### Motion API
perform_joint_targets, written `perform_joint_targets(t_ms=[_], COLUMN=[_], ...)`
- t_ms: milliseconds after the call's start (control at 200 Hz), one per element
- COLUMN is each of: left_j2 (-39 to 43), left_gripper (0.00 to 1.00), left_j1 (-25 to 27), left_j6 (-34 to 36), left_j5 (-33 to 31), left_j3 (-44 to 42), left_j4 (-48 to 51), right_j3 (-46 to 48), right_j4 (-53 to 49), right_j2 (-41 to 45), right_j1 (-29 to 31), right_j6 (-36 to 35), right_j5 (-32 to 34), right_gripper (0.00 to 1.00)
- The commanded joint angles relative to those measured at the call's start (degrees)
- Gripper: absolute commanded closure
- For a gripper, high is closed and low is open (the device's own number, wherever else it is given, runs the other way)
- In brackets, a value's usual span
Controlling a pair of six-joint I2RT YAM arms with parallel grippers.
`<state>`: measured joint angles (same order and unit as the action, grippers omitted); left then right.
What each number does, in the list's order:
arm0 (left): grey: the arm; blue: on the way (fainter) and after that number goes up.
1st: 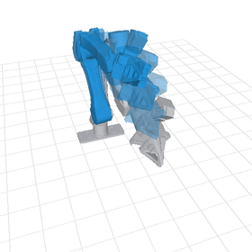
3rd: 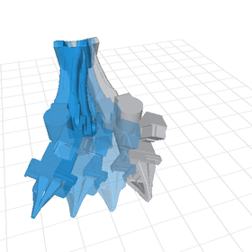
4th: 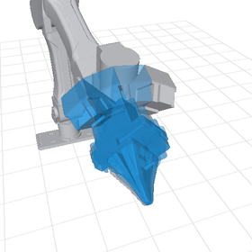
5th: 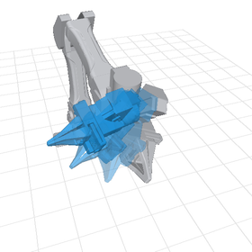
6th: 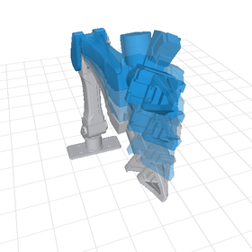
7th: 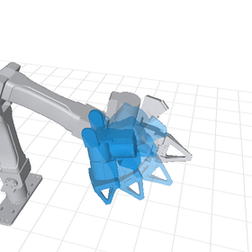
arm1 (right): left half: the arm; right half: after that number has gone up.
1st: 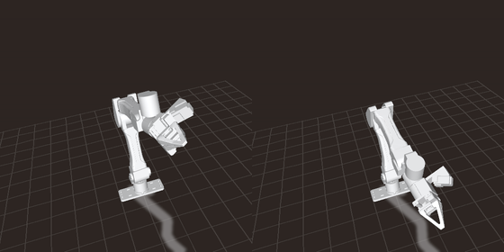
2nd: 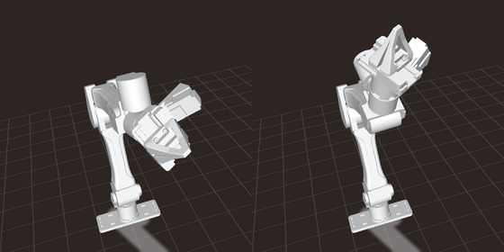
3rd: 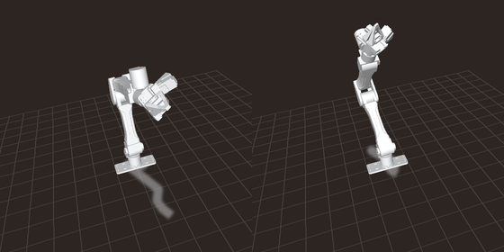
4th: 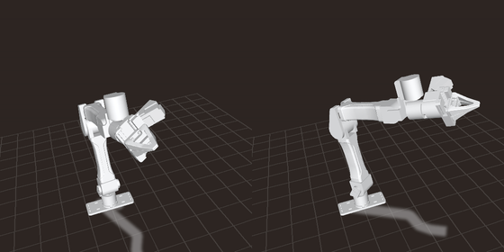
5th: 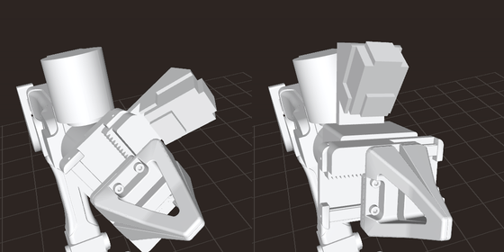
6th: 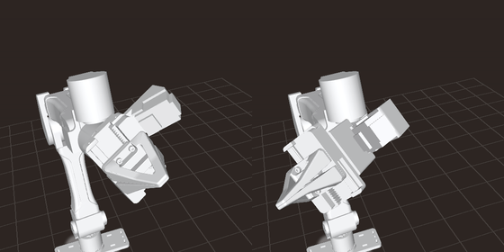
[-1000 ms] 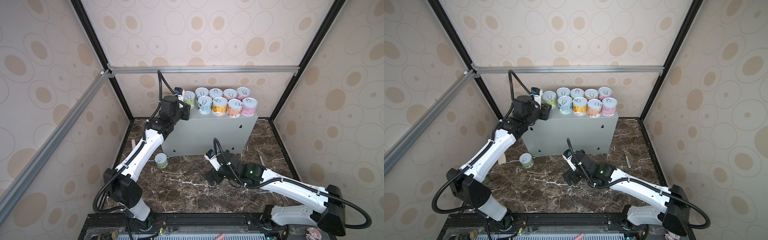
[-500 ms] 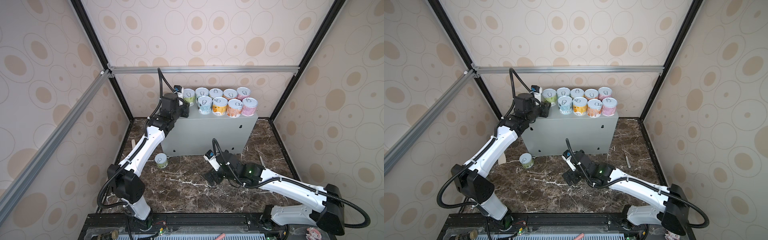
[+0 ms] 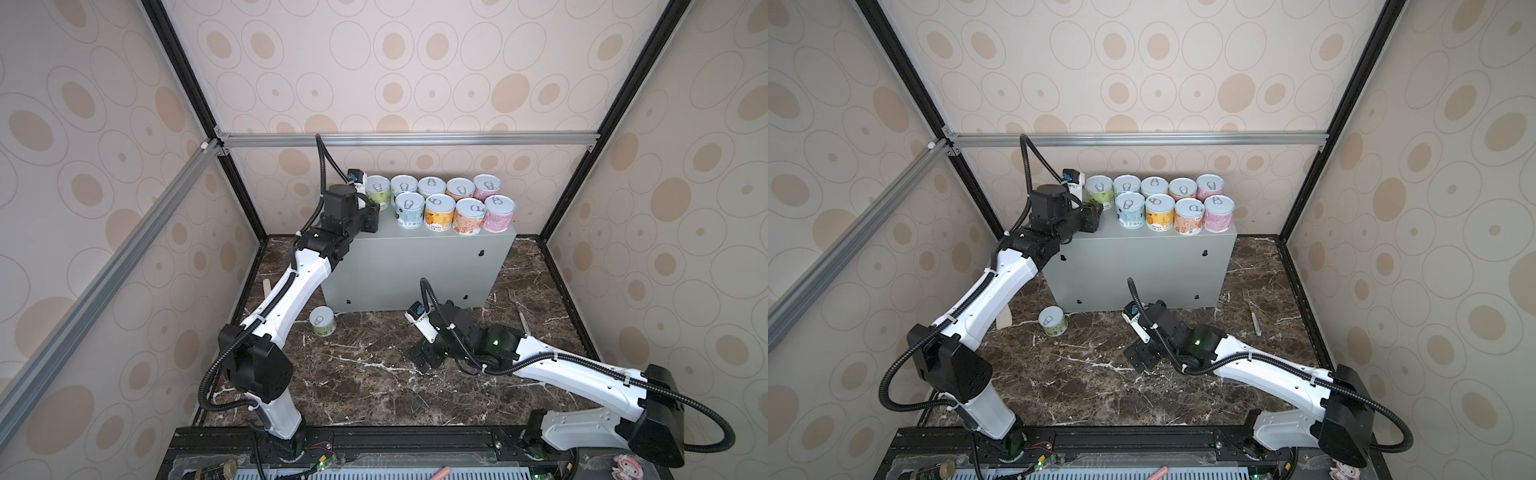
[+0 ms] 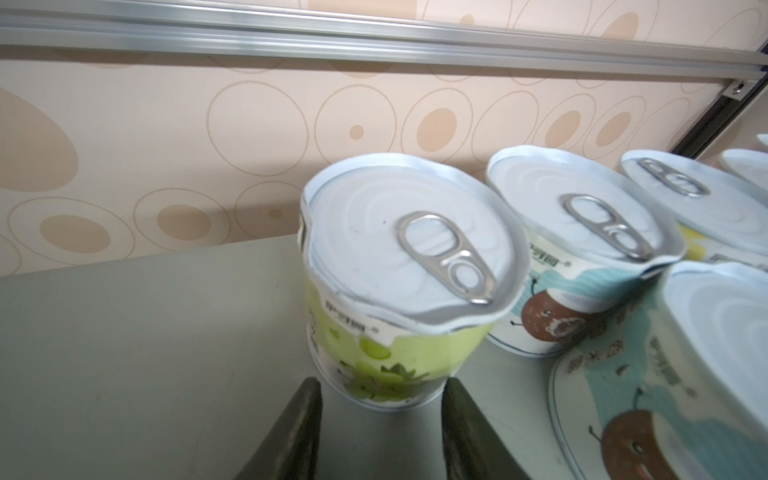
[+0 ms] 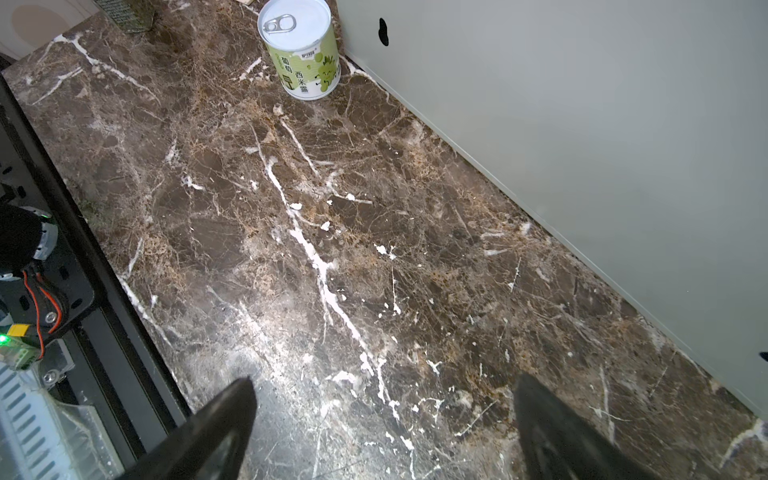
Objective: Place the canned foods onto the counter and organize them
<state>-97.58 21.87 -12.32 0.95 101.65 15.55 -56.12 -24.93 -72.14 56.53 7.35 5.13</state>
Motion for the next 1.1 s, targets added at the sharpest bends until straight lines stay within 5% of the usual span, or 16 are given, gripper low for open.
perform_joint_targets(t_ms=[0,655,910,1095], left_j2=[2.7,20.6,31.2,39.0], left_gripper=[0.49,0.22,0.01,0.01], left_j1=[-0.4,-0.3,-0.3,-0.3], left_j6=[-0.4,-2.4,-3.6,-4.2], left_j5=[-0.4,-2.9,-6.3,-9.6], left_j3=[1.7,-9.7,-19.9,-27.1], left_j4=[0.7,4.4,7.6,11.2], right_j3=[-2.2,-3.5,-1.6,0.9], right_j4=[-0.7,-5.5,-5.4,-3.3], right_j2=[-0.6,6.1,8.0,8.0], right_j1=[-0.1,-0.1,-0.1,-0.1], right_j6=[-0.9,1.2,3.9,6.1], right_j5=[0.7,1.2,0.1,-2.2], right_gripper=[0.01,0.01,0.01,0.01])
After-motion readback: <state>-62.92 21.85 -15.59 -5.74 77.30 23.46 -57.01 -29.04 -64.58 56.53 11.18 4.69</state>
